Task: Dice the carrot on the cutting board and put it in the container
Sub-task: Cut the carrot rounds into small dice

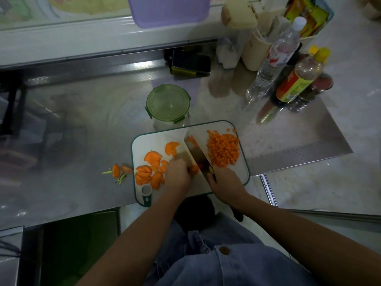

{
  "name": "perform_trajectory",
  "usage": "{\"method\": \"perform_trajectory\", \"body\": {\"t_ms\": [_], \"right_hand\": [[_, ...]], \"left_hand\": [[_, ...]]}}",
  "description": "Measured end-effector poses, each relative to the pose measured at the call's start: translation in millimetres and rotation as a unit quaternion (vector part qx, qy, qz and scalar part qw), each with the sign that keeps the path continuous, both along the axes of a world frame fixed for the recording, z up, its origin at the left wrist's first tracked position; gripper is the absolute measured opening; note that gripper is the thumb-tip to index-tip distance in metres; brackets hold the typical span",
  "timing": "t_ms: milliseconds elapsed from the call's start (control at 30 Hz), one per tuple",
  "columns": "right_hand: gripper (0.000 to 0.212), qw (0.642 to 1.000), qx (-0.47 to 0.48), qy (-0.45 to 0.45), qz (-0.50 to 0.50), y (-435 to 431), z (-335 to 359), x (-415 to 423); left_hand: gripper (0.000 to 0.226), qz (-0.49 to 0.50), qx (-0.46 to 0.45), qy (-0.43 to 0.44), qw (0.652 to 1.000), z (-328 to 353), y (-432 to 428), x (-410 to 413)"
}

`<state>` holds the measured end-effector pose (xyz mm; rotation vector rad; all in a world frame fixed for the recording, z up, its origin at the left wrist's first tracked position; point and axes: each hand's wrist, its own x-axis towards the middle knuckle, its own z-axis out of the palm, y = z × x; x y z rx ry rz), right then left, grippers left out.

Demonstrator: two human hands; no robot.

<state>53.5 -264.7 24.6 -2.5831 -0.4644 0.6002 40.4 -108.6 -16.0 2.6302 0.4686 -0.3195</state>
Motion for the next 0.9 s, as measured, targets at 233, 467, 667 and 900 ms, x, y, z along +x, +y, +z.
{"method": "perform_trajectory", "body": {"t_ms": [233,467,667,900], "right_hand": [[0.017,0.999,-0.035,-0.008,0.029,1,-4,-3],[0.018,0.999,-0.009,-0.030,0.014,5,4,2],[0.020,0.998,-0.034,-0.021,0.043,6,12,-1],[0.017,0.998,-0.050,-0.023,0.032,13,-2,-10]], "left_hand": [[0.017,0.008,-0.021,0.024,0.999,3,2,4],[0.011,0.033,-0.036,0.025,0.999,4,2,4],[0.014,0.014,-0.022,0.020,0.999,10,2,3],[0.021,0.026,-0.072,0.030,0.997,9,2,4]]}}
